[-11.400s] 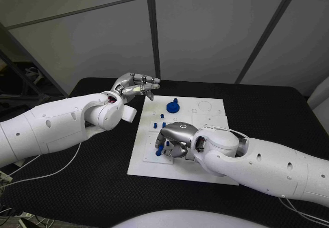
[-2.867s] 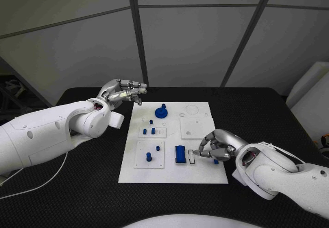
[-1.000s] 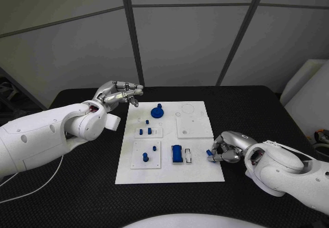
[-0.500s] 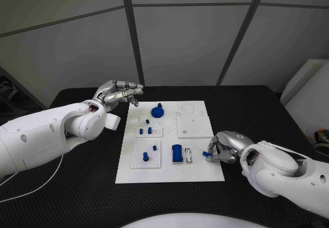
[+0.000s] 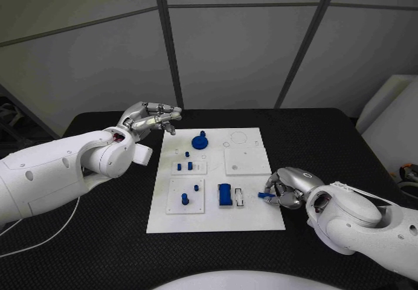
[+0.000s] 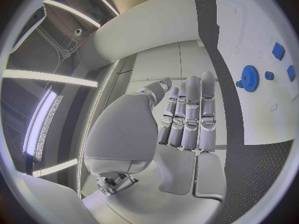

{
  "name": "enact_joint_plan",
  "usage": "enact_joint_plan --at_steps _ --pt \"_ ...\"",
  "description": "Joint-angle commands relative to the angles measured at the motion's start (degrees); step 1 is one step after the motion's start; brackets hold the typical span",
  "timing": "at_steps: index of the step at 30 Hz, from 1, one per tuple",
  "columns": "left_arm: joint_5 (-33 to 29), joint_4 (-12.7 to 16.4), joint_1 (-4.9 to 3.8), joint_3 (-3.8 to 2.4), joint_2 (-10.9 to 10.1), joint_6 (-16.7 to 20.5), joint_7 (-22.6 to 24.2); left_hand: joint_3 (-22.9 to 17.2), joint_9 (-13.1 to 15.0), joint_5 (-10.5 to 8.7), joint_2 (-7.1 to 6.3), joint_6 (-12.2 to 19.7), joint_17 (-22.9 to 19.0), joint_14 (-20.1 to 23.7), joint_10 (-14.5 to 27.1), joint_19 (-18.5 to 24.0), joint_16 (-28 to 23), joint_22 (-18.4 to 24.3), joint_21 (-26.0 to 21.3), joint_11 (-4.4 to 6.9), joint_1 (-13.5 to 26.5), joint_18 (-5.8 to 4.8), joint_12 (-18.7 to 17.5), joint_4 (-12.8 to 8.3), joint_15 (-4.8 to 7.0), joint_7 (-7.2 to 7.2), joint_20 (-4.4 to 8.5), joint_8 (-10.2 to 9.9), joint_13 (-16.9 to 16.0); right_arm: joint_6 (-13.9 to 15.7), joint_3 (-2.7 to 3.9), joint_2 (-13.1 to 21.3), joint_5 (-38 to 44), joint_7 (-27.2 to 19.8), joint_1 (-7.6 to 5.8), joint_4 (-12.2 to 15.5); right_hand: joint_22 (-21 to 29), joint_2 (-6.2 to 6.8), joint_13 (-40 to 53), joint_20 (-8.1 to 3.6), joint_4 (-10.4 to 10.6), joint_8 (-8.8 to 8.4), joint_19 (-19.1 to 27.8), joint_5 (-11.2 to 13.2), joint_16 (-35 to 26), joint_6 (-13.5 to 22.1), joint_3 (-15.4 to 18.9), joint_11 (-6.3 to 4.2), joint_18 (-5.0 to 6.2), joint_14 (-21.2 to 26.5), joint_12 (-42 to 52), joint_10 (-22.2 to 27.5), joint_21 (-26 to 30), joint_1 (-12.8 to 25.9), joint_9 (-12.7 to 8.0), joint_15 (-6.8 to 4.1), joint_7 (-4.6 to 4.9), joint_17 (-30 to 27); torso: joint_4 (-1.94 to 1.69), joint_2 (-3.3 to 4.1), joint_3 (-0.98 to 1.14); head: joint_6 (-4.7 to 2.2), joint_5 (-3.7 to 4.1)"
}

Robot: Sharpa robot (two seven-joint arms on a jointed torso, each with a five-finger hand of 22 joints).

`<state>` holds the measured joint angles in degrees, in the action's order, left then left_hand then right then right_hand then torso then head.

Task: Assemble the parts on the task board

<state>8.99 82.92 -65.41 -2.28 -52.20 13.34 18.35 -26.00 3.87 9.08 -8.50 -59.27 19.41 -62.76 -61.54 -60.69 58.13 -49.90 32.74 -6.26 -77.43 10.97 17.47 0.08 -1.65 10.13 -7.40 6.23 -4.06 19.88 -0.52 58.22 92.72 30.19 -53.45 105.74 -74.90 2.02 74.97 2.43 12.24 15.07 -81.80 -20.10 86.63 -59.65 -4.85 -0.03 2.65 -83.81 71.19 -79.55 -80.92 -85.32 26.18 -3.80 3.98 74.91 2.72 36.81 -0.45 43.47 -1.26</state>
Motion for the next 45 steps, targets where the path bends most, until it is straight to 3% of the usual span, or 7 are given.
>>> enact_joint_plan --at_steps 1,4,8,11,15,30,45 --pt "-0.1 0.2 -0.06 -0.03 -0.1 -0.4 0.5 0.0 0.0 0.21 0.17 0.4 -0.1 0.2 0.3 -0.2 0.0 0.1 -0.4 0.03 -0.3 -0.46 0.2 -0.2 -0.14 0.06 -0.10 0.3 0.1 3.3 -0.23 0.1 -3.9 2.0 0.22 0.3 -5.6 -0.21 0.6 -0.03 0.2 0.39 -0.5 0.3 0.4 -0.6 -4.9 -0.65 0.10 -5.1 0.1 -1.3 -0.4 -1.3 0.9 -0.25 -0.08 9.9 0.02 0.07 0.01 0.02 -0.17" --pt "-0.1 0.2 -0.06 -0.03 -0.1 -0.4 0.4 0.0 0.0 0.21 0.17 0.4 -0.1 0.2 0.3 -0.2 0.0 0.1 -0.4 0.03 -0.3 -0.46 0.2 -0.2 -0.14 0.06 -0.10 0.3 0.1 6.0 -0.22 0.0 -5.4 1.7 0.21 0.8 -5.7 0.97 0.6 0.05 0.2 0.37 -0.5 1.1 0.4 -0.6 -7.1 -0.61 0.09 -5.1 0.1 -1.4 -0.4 -0.1 1.2 -0.30 -0.23 9.9 0.05 0.04 -0.02 0.03 -0.24" --pt "-0.1 0.3 -0.06 -0.03 -0.1 -0.4 0.4 0.0 0.0 0.21 0.17 0.4 -0.1 0.2 0.3 -0.2 0.0 0.1 -0.4 0.03 -0.3 -0.46 0.2 -0.2 -0.14 0.06 -0.10 0.3 0.1 10.0 -0.19 0.1 -6.2 1.1 0.17 1.6 -5.7 2.06 0.8 0.06 0.4 0.35 -0.5 3.9 0.4 -0.8 -9.1 -0.60 0.09 -5.1 0.2 -1.6 -0.4 1.6 1.5 -0.30 -0.32 9.9 -0.05 0.08 -0.05 0.15 -0.31" --pt "-0.1 0.3 -0.07 -0.04 -0.1 -0.3 0.4 0.0 0.0 0.21 0.18 0.4 -0.1 0.3 0.3 -0.2 0.0 0.1 -0.4 0.03 -0.4 -0.46 0.2 -0.3 -0.12 0.06 -0.09 0.3 0.1 11.3 -0.17 0.1 -7.0 0.8 0.14 2.0 -5.9 2.52 1.1 0.05 0.5 0.38 -0.7 4.3 0.5 -1.0 -9.7 -0.62 0.04 -5.1 0.6 -1.8 -0.6 2.5 1.6 -0.32 -0.35 10.2 -0.10 0.09 -0.08 0.25 -0.33" --pt "-0.1 0.4 -0.07 -0.04 -0.2 -0.4 0.2 0.0 0.0 0.21 0.18 0.4 -0.1 0.3 0.3 -0.2 0.0 0.1 -0.4 0.03 -0.4 -0.46 0.2 -0.3 -0.12 0.06 -0.09 0.3 0.1 10.8 -0.15 -0.6 -11.8 0.6 0.11 2.0 -6.4 3.23 1.5 0.04 1.1 0.41 -1.0 4.5 0.9 -1.3 -10.2 -0.67 -0.08 -5.3 1.1 -2.1 -1.0 4.4 1.7 -0.33 -0.43 10.8 -0.09 0.11 -0.03 0.35 -0.64" --pt "-0.1 0.6 -0.09 -0.04 -0.3 -0.2 0.0 -0.1 0.0 0.22 0.23 0.4 -0.1 0.3 0.4 -0.3 0.0 0.1 -0.4 0.03 -0.6 -0.46 0.3 -0.4 -0.11 0.06 -0.06 0.4 0.1 6.0 -0.14 -4.2 -19.3 0.1 0.08 0.1 -7.3 4.30 2.7 -0.21 3.0 0.76 -1.8 -2.8 1.5 -3.0 -7.5 -1.03 -0.31 -5.5 2.4 -3.1 -1.8 10.4 2.4 -0.61 -0.90 11.9 -0.06 0.10 0.02 1.21 -0.53" --pt "-0.1 0.6 -0.09 -0.04 -0.2 -0.2 0.1 -0.2 0.0 0.22 0.29 0.4 -0.1 0.3 0.5 -0.3 0.0 0.1 -0.4 0.03 -0.9 -0.45 0.3 -0.6 -0.09 0.04 -0.01 0.4 0.1 5.9 -0.14 -7.2 -20.2 0.2 0.08 -1.0 -7.4 3.80 2.7 -0.40 3.5 1.29 -1.8 -3.0 1.6 -3.8 -5.9 -1.30 -0.32 -5.5 2.3 -3.1 -1.8 12.0 2.9 -0.84 -1.24 12.0 0.03 0.03 0.02 1.18 -0.71"
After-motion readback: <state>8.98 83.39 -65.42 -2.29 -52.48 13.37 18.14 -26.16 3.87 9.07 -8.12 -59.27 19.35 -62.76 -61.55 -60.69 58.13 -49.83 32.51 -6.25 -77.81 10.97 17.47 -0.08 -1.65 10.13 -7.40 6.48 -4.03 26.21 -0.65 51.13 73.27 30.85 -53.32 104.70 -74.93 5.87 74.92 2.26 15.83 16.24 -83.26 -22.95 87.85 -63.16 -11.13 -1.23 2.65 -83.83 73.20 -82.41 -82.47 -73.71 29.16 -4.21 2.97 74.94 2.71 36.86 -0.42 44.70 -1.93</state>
